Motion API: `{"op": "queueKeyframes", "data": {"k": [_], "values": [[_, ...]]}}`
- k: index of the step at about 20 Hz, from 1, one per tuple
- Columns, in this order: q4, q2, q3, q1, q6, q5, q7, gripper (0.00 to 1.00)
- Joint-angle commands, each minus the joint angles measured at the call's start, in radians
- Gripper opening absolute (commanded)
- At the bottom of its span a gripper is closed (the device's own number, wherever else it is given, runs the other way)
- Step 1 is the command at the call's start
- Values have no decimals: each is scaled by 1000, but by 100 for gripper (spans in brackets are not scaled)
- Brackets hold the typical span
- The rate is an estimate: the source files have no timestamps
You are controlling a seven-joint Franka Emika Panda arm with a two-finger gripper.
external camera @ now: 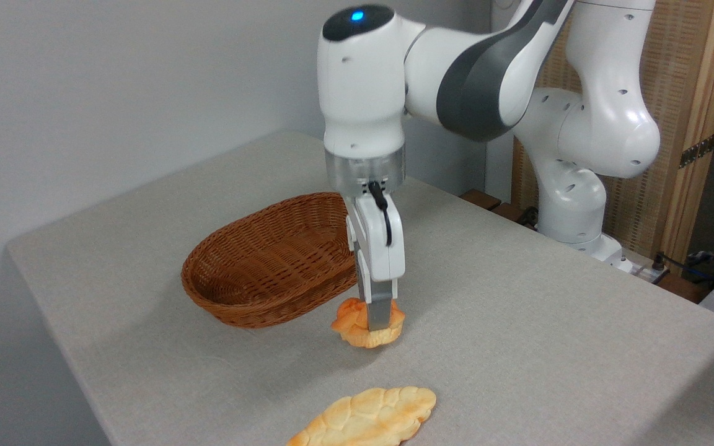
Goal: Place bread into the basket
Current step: 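Close the gripper on the round orange roll, then lift the roll and carry it over the wicker basket, lowering inside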
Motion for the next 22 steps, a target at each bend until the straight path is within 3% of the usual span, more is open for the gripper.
{"op": "queueKeyframes", "data": {"k": [1,8,14,18,22], "values": [[69,-14,13,-1,-81,-28,16,47],[162,-16,-1,-9,-139,-191,-17,51],[164,-5,-115,-12,-139,-195,-149,51],[162,9,-154,-20,-139,-197,-214,53],[159,41,-201,-29,-138,-195,-296,78]]}}
